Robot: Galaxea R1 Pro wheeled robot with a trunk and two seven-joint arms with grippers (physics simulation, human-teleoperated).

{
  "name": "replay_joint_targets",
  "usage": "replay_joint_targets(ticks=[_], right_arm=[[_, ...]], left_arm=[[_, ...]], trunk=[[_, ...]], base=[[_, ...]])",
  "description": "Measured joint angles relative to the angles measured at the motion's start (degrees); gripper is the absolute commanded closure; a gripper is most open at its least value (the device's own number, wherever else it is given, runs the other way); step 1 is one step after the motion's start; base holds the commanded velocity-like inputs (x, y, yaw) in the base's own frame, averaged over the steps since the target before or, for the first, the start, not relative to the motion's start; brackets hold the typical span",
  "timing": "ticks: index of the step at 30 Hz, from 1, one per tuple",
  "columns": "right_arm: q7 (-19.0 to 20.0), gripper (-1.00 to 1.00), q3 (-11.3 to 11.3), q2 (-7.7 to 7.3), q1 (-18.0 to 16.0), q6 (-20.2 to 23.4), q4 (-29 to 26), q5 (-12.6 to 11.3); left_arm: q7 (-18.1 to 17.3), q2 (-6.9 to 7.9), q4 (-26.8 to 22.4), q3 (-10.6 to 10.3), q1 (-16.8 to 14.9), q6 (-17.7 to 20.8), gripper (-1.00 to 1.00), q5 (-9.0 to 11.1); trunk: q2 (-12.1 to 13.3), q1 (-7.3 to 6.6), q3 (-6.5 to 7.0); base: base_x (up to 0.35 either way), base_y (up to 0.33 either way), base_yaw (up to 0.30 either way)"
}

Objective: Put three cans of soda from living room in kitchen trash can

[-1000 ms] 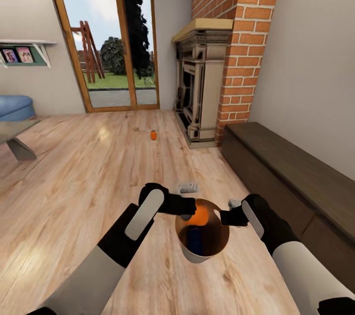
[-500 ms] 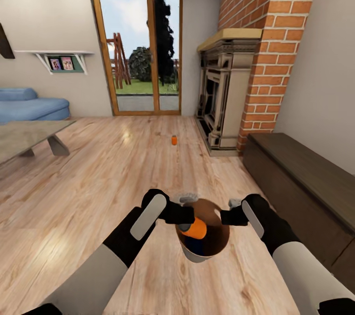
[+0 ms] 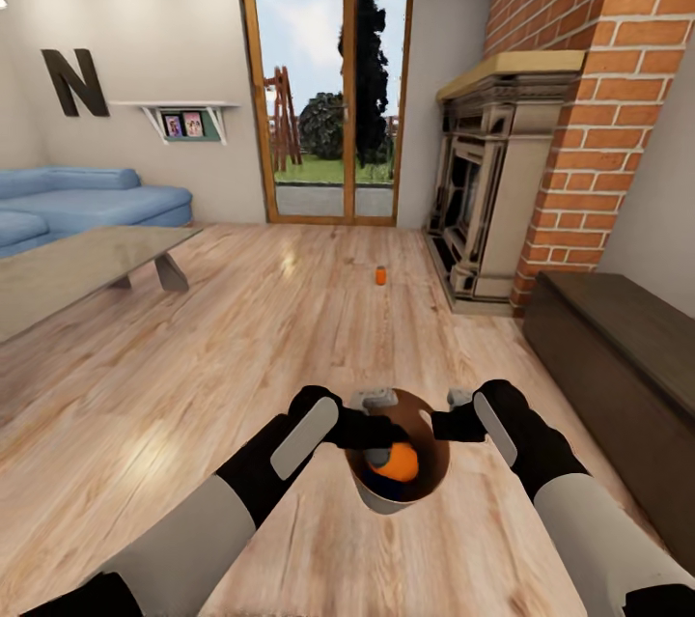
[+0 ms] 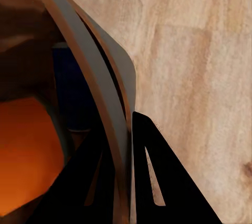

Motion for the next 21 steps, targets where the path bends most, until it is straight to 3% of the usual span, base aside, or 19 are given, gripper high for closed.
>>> replay_joint_targets(ticks=[11, 13, 15, 17, 19, 21], right_arm=[[0.0, 1.0, 0.09, -0.04, 0.07, 0.0, -0.01, 0.23], [-0.03, 1.0, 0.22, -0.14, 0.22, 0.0, -0.31, 0.88], [-0.04, 1.0, 0.28, -0.18, 0.35, -0.01, -0.47, 1.18], [-0.01, 1.0, 0.33, -0.18, 0.4, 0.0, -0.54, 0.72], [-0.02, 1.0, 0.37, -0.17, 0.43, 0.01, -0.59, 0.07], [-0.09, 1.0, 0.27, -0.12, 0.45, 0.01, -0.56, 0.06]], left_arm=[[-0.62, 0.7, -1.89, 0.3, -0.08, -0.44, -1.0, -0.02], [-0.64, 1.56, -5.81, 0.99, 0.45, -1.5, -1.0, -0.05], [-0.84, 3.38, -10.99, 2.33, 1.91, -3.06, -1.0, -0.06], [-0.79, 4.63, -14.83, 4.18, 3.66, -4.03, -1.0, -0.04], [-0.66, 5.73, -20.11, 7.46, 6.08, -5.38, -1.0, -0.02], [-0.44, 6.47, -24.31, 8.83, 8.08, -6.35, -1.0, -0.08]], trunk=[[0.0, 0.0, 0.0], [0.0, 0.0, 0.0], [0.0, 0.0, 0.0], [0.0, 0.0, 0.0], [0.0, 0.0, 0.0], [0.0, 0.0, 0.0]], base=[[0.012, 0.013, 0.061], [0.143, 0.18, 0.002], [0.197, 0.241, 0.001], [0.222, 0.263, 0.0], [0.243, 0.274, 0.0], [0.261, 0.267, 0.0]])
